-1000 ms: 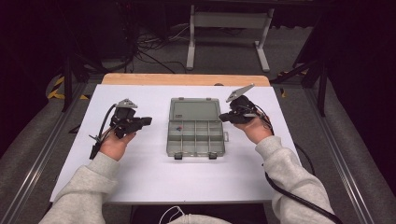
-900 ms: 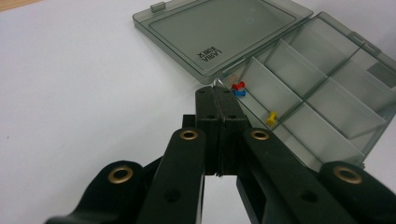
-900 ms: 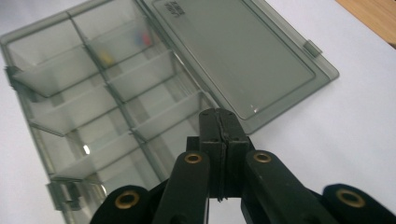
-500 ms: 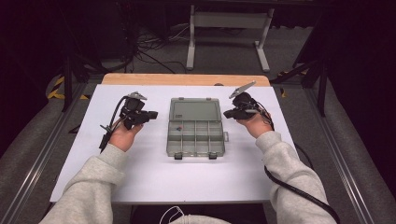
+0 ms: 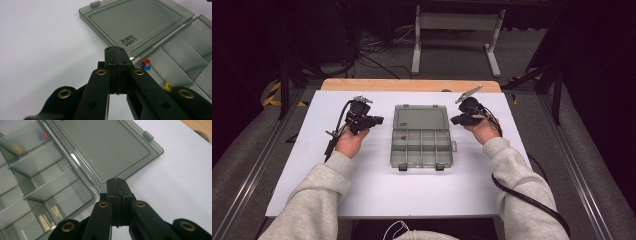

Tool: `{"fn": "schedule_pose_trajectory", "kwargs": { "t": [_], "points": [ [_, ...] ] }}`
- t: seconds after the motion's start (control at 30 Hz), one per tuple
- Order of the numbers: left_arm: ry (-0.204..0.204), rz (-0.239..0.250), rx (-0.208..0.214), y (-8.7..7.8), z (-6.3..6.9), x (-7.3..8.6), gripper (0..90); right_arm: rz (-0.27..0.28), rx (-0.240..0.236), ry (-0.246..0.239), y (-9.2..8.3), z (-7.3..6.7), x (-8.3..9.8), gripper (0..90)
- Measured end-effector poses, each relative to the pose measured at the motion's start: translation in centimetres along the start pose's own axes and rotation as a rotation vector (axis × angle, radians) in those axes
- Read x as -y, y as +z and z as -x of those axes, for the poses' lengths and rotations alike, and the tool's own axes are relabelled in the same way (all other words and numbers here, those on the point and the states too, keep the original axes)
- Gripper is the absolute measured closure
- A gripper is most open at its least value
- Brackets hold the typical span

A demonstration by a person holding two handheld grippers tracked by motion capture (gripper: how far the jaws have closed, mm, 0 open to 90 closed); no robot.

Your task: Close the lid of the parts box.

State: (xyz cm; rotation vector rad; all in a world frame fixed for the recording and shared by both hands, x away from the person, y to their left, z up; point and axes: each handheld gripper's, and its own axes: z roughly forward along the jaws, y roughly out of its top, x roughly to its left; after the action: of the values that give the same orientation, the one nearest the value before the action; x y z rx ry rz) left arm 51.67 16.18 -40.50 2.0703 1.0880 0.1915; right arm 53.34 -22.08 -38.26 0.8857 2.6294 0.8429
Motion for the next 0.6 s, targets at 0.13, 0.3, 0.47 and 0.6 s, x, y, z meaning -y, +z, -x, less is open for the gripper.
{"fn": "schedule_pose_trajectory", "kwargs": {
  "t": [0.13,0.3,0.47,0.6],
  "points": [
    [-0.008,-0.006,-0.010,0.6,-0.2,0.1,89.8,-0.009,-0.002,0.015,0.7,0.5,0.2,90.0],
    [-0.018,-0.025,-0.018,1.2,-0.7,0.2,89.8,-0.029,-0.003,0.022,1.4,0.7,0.4,90.0],
    [-0.040,-0.032,-0.017,2.0,-1.2,0.3,89.8,-0.042,-0.003,0.026,2.3,1.0,0.6,90.0],
    [-0.057,-0.051,-0.014,2.8,-1.4,0.6,89.7,-0.054,-0.006,0.034,2.9,1.3,0.8,90.0]
  ]
}}
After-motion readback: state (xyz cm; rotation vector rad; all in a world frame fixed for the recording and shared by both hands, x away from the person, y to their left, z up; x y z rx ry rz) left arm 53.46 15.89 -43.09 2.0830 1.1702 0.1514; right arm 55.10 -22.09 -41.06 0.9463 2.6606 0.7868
